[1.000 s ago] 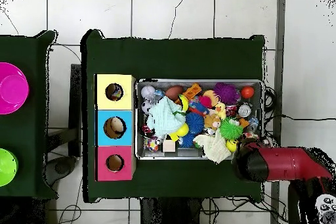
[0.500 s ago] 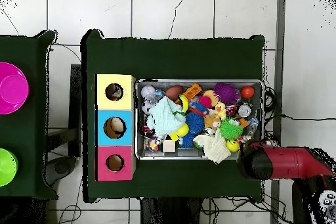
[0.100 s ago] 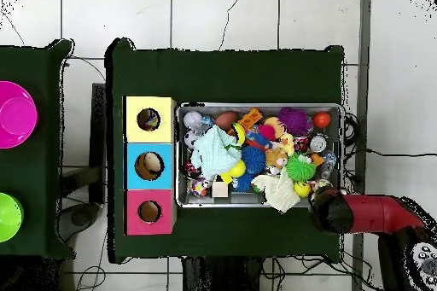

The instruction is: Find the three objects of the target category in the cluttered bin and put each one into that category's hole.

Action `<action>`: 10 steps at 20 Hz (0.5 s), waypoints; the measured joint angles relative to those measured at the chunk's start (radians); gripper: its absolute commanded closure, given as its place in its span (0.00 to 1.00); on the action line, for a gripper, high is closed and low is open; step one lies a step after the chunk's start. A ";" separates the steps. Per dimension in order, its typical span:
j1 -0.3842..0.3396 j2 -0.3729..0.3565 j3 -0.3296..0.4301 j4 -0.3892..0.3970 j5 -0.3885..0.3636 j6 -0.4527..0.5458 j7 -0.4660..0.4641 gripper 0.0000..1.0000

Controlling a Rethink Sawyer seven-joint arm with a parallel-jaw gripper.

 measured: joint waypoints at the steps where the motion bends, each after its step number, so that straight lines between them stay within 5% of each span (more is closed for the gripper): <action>1: 0.001 0.000 -0.001 0.000 0.000 0.000 0.000 1.00; 10: 0.033 -0.030 -0.021 0.002 0.014 0.025 0.000 1.00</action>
